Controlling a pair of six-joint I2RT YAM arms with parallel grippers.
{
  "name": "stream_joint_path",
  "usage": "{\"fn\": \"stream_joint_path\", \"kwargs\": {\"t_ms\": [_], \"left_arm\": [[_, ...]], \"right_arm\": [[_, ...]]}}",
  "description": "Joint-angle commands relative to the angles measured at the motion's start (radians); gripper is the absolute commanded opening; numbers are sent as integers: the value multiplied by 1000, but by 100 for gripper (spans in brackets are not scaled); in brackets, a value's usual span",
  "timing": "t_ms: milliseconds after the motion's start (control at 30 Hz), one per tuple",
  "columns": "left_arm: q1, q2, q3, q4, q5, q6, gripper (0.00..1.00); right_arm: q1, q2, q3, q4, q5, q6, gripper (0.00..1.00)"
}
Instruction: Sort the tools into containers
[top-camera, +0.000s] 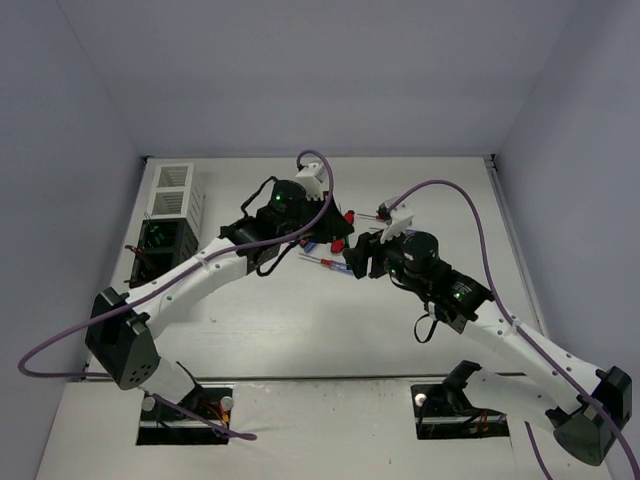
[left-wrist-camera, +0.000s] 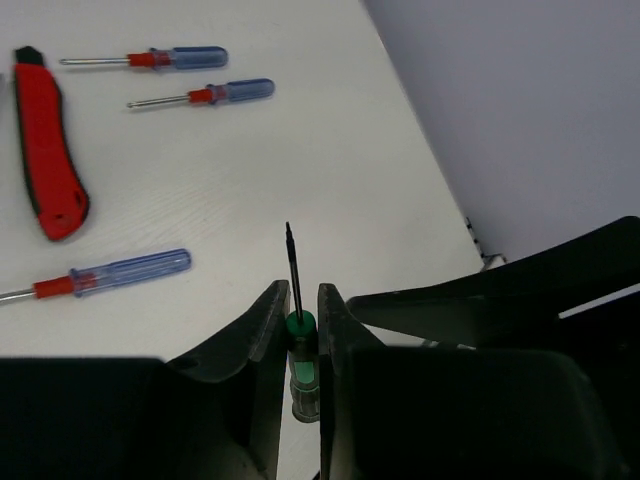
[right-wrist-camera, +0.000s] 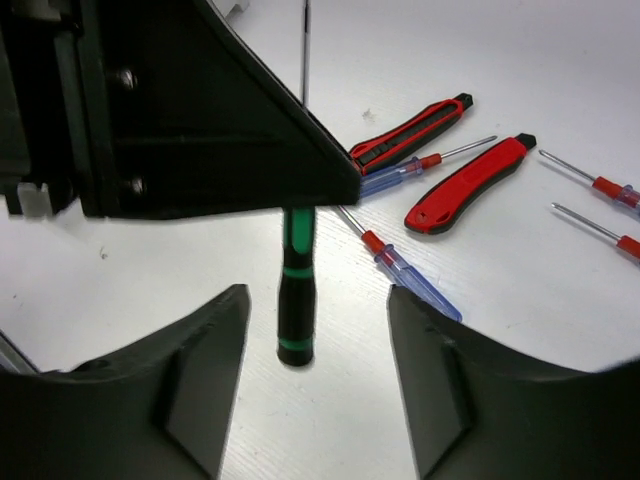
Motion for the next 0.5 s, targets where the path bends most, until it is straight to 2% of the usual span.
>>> {"fn": "stream_joint_path", "kwargs": {"t_ms": [0,100,233,367,400,467], "left_arm": [[128,-136,69,-117,-121,126,0],[335,-210,53,-178,-174,189,0],[526,-282,41,-226,-312,306,0],[736,-290,3,-203,-399,376,0],[748,-286,1,-193,-405,380,0],[842,-271,-51,-134,-423,388,0]], "right_arm": [[1,-22,45,84,11,20,63],[1,-36,28,69,56,23,66],[1,-36,-5,58,61,30,67],[1,-26,-35,57,59,42,67],[1,-25,-40,57,60,45,67],[1,-22,-52,57,54,52,67]]}}
